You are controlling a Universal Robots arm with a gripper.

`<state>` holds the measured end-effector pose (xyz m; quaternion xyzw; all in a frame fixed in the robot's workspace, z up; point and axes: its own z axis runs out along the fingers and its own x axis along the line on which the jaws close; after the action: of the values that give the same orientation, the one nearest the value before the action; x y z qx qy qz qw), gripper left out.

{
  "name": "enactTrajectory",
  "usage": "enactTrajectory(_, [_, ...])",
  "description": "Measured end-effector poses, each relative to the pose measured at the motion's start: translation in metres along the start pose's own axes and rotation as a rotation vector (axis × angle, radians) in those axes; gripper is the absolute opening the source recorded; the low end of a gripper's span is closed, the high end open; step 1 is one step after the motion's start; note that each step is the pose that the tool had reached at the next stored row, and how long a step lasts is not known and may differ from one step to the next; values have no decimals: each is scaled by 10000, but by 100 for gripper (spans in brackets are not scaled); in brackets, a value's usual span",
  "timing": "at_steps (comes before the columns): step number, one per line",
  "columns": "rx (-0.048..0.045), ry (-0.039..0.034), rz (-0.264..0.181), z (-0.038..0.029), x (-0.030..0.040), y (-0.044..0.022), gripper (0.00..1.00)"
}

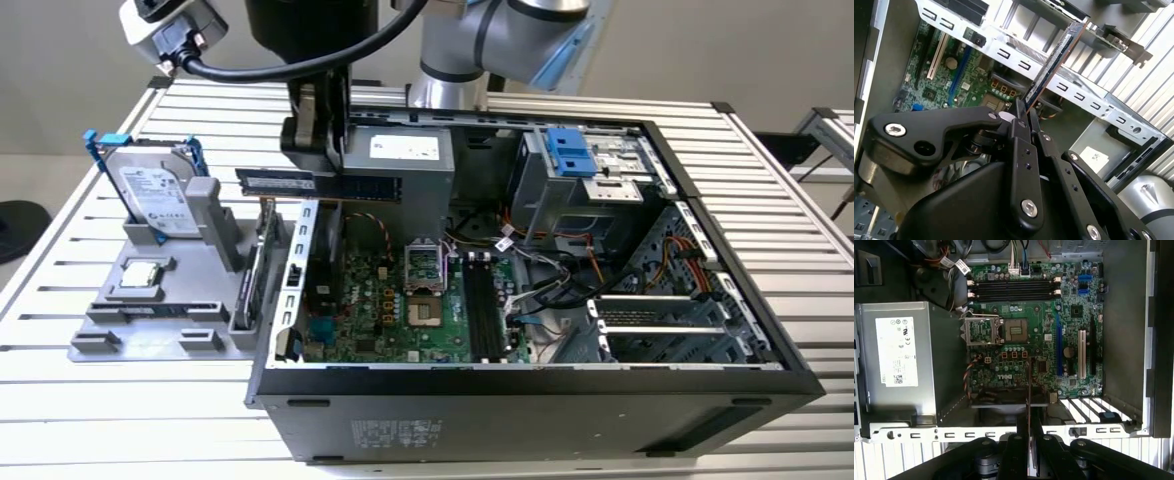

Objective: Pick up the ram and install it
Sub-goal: 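Pick up the ram and move it above insertion slot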

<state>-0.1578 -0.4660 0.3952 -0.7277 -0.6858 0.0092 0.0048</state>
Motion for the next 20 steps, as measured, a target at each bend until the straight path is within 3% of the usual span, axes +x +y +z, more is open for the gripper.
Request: enactTrajectory(20, [0, 0, 0, -4, 10, 170, 0])
